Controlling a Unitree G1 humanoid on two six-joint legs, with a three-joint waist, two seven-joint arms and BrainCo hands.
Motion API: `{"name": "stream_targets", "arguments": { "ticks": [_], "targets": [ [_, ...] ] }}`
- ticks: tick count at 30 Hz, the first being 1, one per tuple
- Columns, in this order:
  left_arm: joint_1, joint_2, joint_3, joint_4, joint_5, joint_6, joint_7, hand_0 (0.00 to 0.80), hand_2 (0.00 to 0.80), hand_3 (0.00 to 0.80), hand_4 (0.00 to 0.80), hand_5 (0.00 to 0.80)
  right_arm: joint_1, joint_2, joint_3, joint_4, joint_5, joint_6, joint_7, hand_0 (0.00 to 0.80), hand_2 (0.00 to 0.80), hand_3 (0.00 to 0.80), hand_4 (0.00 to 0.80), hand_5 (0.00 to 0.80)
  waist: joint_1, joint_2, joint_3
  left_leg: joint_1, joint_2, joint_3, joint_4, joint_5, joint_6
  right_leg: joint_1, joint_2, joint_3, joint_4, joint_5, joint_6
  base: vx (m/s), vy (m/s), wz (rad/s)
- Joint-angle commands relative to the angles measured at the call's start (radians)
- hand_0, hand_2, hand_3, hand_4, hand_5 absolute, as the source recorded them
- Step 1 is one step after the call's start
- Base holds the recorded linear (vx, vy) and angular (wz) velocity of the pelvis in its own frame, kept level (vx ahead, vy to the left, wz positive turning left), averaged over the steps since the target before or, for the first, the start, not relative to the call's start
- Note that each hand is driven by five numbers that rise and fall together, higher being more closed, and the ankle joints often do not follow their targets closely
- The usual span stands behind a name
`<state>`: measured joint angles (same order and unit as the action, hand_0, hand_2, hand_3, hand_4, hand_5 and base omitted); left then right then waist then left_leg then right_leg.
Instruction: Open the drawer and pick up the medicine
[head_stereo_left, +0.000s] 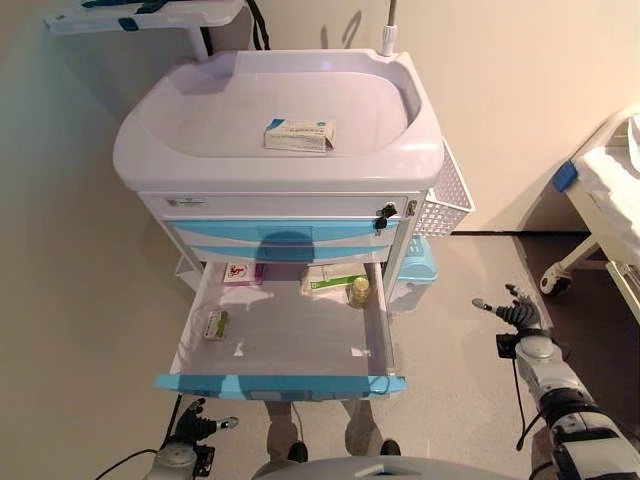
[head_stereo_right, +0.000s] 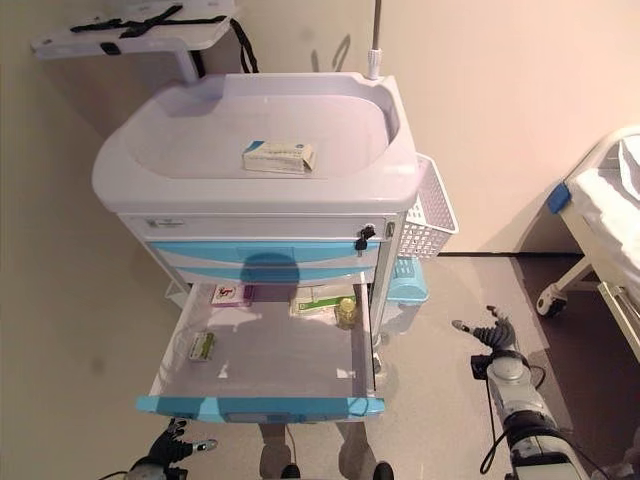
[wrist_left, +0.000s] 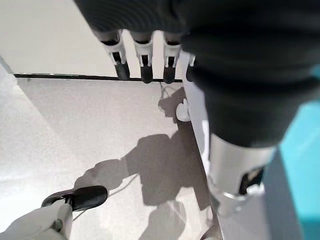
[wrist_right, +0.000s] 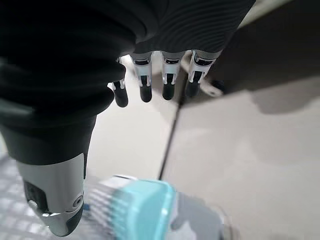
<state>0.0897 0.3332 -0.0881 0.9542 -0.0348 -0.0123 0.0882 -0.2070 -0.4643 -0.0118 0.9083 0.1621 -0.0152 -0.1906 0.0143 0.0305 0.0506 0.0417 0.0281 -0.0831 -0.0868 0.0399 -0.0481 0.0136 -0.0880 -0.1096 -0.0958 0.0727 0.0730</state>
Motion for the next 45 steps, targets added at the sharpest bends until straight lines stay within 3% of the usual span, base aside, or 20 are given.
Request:
{"name": "stream_targets", "arguments": {
  "ticks": [1,11,18,30,35,45],
  "targets": [
    [-0.046,0.049,-0.006,0.005,-0.007,-0.036,-0.025,0.0,0.0,0.0,0.0,0.0,0.013,0.002,-0.025,0.054,0.041,-0.042,0.028,0.0,0.0,0.0,0.0,0.0,-0.008,-0.023,-0.04,-0.045,-0.068,-0.016,0.029,-0.022,0.04,-0.008,-0.039,-0.027,0.042,-0.016,0.067,0.0,0.0,0.0],
    [-0.069,0.048,-0.054,-0.04,0.043,-0.046,-0.078,0.0,0.0,0.0,0.0,0.0,0.09,0.058,-0.058,0.28,0.078,-0.04,0.084,0.0,0.0,0.0,0.0,0.0,-0.019,-0.021,-0.048,-0.02,-0.068,-0.013,0.03,-0.032,0.04,0.017,-0.041,-0.028,0.043,-0.022,0.068,0.002,-0.001,0.0],
    [-0.079,0.072,-0.138,-0.152,0.106,-0.054,-0.13,0.0,0.0,0.0,0.0,0.0,0.104,0.078,-0.036,0.388,0.053,-0.026,0.113,0.0,0.0,0.0,0.0,0.0,-0.025,-0.021,-0.046,-0.011,-0.068,-0.016,0.031,-0.037,0.043,0.02,-0.042,-0.025,0.047,-0.022,0.068,0.0,0.0,0.0],
    [-0.108,0.144,-0.252,-0.299,0.179,-0.071,-0.201,0.0,0.0,0.0,0.0,0.0,0.132,0.081,-0.01,0.419,0.009,-0.009,0.132,0.0,0.0,0.0,0.0,0.0,-0.044,-0.014,-0.036,-0.016,-0.069,-0.006,0.027,-0.037,0.045,0.004,-0.04,-0.011,0.048,-0.014,0.071,0.0,0.0,0.0],
    [-0.156,0.17,-0.305,-0.304,0.203,-0.077,-0.224,0.0,0.0,0.0,0.0,0.0,0.14,0.08,0.002,0.428,0.0,-0.006,0.14,0.0,0.0,0.0,0.0,0.0,-0.059,-0.01,-0.026,-0.02,-0.07,0.0,0.026,-0.037,0.045,-0.006,-0.039,-0.001,0.047,-0.011,0.073,-0.002,0.002,-0.05],
    [-0.236,0.186,-0.331,-0.285,0.222,-0.076,-0.209,0.0,0.0,0.0,0.0,0.0,0.147,0.064,0.009,0.418,-0.003,-0.008,0.146,0.0,0.0,0.0,0.0,0.0,-0.084,-0.004,0.005,-0.045,-0.072,0.018,0.034,-0.038,0.046,-0.044,-0.037,0.023,0.051,-0.001,0.075,-0.012,0.007,-0.05]
  ]
}}
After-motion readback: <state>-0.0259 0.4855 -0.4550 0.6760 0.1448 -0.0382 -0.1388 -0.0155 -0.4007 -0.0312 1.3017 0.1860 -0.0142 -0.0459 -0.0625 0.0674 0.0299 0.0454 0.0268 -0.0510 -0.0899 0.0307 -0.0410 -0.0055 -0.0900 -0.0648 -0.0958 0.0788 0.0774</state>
